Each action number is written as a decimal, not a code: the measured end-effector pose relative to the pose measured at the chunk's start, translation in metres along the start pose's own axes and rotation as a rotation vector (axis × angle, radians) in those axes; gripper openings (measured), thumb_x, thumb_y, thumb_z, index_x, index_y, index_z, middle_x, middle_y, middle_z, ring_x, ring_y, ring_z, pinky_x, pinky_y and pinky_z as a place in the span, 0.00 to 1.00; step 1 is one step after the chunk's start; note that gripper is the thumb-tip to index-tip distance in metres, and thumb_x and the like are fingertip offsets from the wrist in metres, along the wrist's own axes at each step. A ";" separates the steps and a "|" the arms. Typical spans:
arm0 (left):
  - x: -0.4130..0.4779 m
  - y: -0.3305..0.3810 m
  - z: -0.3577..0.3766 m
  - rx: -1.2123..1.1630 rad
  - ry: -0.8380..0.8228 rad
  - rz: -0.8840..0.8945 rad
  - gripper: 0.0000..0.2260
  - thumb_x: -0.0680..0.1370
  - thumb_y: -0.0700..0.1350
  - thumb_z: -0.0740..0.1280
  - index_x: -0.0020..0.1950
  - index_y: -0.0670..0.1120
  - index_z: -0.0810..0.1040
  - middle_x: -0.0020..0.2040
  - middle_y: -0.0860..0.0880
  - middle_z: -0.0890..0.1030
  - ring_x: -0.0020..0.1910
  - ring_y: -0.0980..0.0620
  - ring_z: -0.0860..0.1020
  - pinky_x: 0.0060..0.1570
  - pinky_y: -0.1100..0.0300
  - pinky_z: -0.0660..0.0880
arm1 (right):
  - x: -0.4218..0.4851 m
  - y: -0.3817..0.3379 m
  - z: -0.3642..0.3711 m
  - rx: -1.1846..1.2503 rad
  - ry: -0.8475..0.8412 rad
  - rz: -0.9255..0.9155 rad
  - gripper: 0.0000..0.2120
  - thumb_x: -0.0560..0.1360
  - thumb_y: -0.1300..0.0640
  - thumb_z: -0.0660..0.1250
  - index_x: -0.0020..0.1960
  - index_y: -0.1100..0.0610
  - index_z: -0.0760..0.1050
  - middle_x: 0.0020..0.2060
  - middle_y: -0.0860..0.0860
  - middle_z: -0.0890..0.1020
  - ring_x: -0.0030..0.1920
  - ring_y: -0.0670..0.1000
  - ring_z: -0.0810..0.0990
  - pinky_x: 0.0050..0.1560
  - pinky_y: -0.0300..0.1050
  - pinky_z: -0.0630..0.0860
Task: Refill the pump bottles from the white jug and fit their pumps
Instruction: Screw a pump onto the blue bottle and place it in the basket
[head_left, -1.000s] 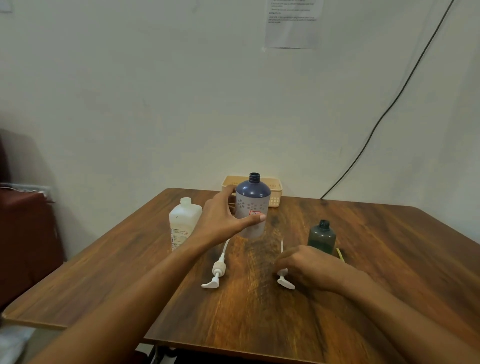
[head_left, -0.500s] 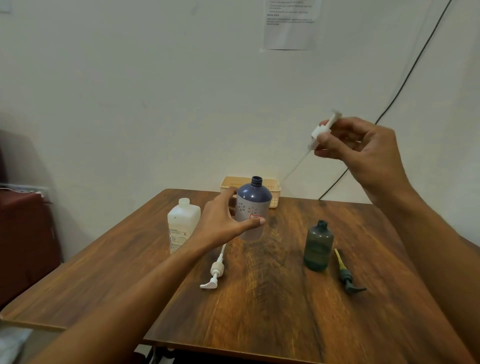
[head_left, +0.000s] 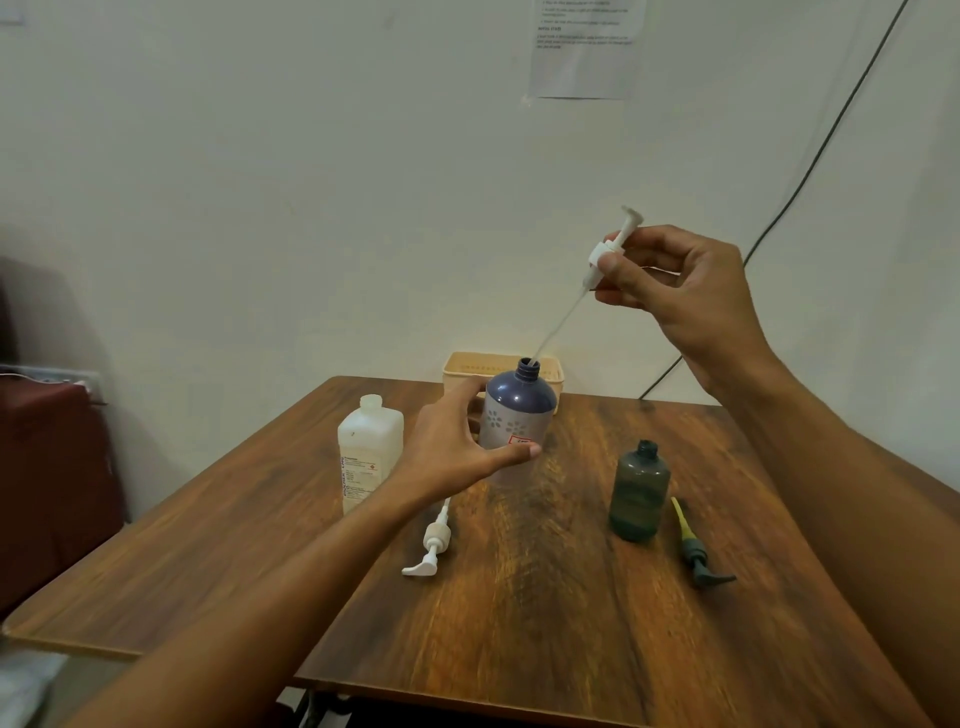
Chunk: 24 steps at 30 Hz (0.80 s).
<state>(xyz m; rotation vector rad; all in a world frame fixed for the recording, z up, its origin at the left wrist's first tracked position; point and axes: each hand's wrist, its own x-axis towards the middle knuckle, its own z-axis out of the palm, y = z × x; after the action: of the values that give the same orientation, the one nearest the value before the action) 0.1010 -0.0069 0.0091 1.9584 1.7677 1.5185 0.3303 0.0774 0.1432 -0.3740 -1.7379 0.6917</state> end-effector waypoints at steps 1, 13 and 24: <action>0.000 0.000 0.000 0.002 -0.001 -0.002 0.40 0.66 0.66 0.78 0.73 0.52 0.72 0.64 0.50 0.82 0.58 0.52 0.81 0.56 0.54 0.82 | 0.000 0.002 0.002 -0.004 -0.010 0.007 0.16 0.78 0.54 0.77 0.64 0.60 0.84 0.53 0.54 0.89 0.53 0.53 0.90 0.54 0.51 0.87; -0.001 0.004 0.005 0.002 -0.014 -0.019 0.39 0.67 0.64 0.78 0.74 0.52 0.71 0.66 0.50 0.81 0.59 0.51 0.81 0.57 0.54 0.82 | -0.022 0.039 0.028 -0.217 -0.281 0.097 0.23 0.77 0.51 0.78 0.69 0.56 0.81 0.53 0.44 0.87 0.53 0.42 0.88 0.48 0.40 0.86; -0.003 0.006 0.006 -0.024 -0.012 -0.031 0.39 0.68 0.63 0.79 0.74 0.51 0.71 0.66 0.50 0.81 0.60 0.50 0.81 0.59 0.49 0.82 | -0.028 0.049 0.032 -0.310 -0.339 0.077 0.14 0.76 0.46 0.77 0.60 0.42 0.83 0.48 0.31 0.85 0.53 0.30 0.83 0.47 0.23 0.77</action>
<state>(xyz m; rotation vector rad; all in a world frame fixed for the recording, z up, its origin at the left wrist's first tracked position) 0.1097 -0.0084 0.0079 1.9159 1.7584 1.5076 0.3026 0.0910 0.0862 -0.5643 -2.1724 0.5623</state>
